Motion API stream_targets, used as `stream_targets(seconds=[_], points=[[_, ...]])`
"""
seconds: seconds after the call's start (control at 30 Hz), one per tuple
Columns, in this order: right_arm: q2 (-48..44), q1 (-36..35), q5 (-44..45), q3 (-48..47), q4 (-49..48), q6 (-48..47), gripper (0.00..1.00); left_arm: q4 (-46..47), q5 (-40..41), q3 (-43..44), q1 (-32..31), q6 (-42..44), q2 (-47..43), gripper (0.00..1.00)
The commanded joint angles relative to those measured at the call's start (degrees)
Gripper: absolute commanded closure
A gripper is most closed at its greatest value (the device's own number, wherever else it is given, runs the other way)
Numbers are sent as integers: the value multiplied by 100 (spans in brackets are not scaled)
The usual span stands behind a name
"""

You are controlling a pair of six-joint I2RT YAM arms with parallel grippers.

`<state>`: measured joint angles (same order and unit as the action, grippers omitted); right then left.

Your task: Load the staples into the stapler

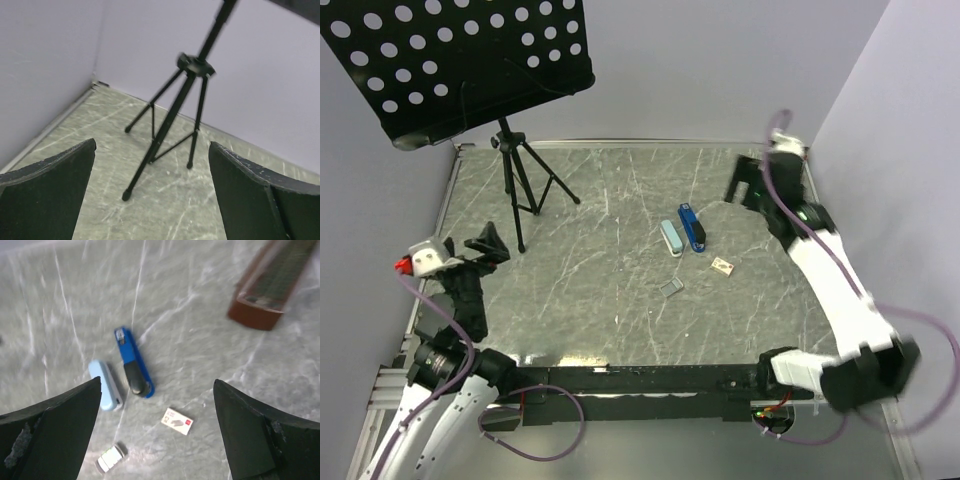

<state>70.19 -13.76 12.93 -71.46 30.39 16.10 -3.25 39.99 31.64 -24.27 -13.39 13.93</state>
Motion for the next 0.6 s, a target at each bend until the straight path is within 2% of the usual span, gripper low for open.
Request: stream_targets(seconds=[0.0, 0.1, 0.17, 0.3, 0.4, 0.57], points=[[-1356, 400, 253, 983, -481, 429, 0, 166, 527, 141, 107, -24, -470, 1], [-2830, 436, 579, 1686, -788, 289, 0, 201, 545, 141, 142, -6, -848, 1], [-3422, 435, 606, 2221, -982, 166, 0, 184, 475, 193, 159, -6, -1067, 1], [-5194, 427, 825, 3189, -1613, 183, 0, 245, 335, 176, 186, 134, -1331, 1], [-6145, 427, 773, 3744, -1913, -176, 0, 281, 325, 167, 186, 170, -1376, 1], [-6825, 418, 667, 3956, -1748, -537, 0, 281, 317, 115, 195, 144, -1657, 1]])
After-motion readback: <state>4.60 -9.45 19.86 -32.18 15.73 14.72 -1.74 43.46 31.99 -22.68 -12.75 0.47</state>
